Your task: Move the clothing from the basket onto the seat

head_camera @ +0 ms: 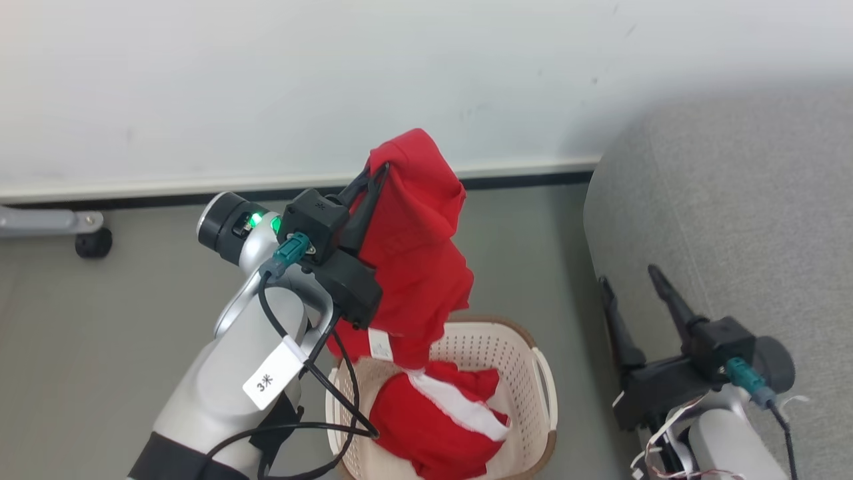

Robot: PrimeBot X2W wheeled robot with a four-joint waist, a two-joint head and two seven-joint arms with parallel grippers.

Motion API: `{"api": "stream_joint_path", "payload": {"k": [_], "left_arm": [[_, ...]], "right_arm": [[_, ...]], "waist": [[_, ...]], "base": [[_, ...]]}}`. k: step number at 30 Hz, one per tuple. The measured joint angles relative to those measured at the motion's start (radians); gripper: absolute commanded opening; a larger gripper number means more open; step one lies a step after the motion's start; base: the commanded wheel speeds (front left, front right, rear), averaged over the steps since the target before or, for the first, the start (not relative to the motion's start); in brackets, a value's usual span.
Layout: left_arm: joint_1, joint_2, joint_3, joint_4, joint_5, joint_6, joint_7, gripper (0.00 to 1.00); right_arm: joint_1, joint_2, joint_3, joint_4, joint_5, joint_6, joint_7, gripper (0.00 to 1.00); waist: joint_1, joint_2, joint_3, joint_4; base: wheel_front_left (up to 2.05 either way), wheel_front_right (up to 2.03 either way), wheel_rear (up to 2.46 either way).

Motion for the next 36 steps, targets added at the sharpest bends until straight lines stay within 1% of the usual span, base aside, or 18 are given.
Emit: {"api": "stream_joint_path", "payload": {"k": [4, 11, 15, 18, 26, 36], "left_arm": [[0.012, -0.002, -0.017, 0.01, -0.008, 0.0, 0.0, 0.0], [0.062, -0.004, -0.078, 0.008, -0.054, 0.0, 0.0, 0.0], [0.083, -0.005, -0.117, -0.029, -0.079, -0.007, 0.008, 0.0], [0.085, -0.005, -0.131, -0.059, -0.105, -0.007, 0.018, 0.0], [0.097, -0.004, -0.161, -0.128, -0.125, -0.007, 0.048, 0.0], [0.101, -0.001, -0.198, -0.219, -0.167, -0.007, 0.09, 0.0]], "right_arm": [[0.014, 0.002, 0.036, 0.047, -0.008, 0.018, 0.0, 1.0], [0.037, 0.008, 0.105, 0.128, -0.017, 0.044, 0.0, 1.0], [0.079, 0.012, 0.139, 0.166, -0.028, 0.052, 0.0, 1.0], [0.079, 0.017, 0.157, 0.185, -0.035, 0.052, 0.0, 1.0], [0.063, 0.027, 0.226, 0.246, -0.054, 0.06, 0.0, 1.0], [-0.035, 0.032, 0.316, 0.314, -0.081, 0.069, 0.0, 1.0]], "waist": [[0.0, 0.0, -0.053, -0.001], [0.0, 0.0, -0.145, -0.003], [0.0, -0.0001, -0.202, 0.001], [0.0, -0.0001, -0.227, 0.007], [0.0001, 0.0, -0.254, 0.025], [0.0002, 0.0001, -0.257, 0.043]], "base": [[0.0, 0.0, 0.0], [0.0, 0.0, 0.0], [0.0, 0.0, 0.0], [0.0, 0.0, 0.0], [0.0, 0.0, 0.0], [0.0, 0.0, 0.0]]}}
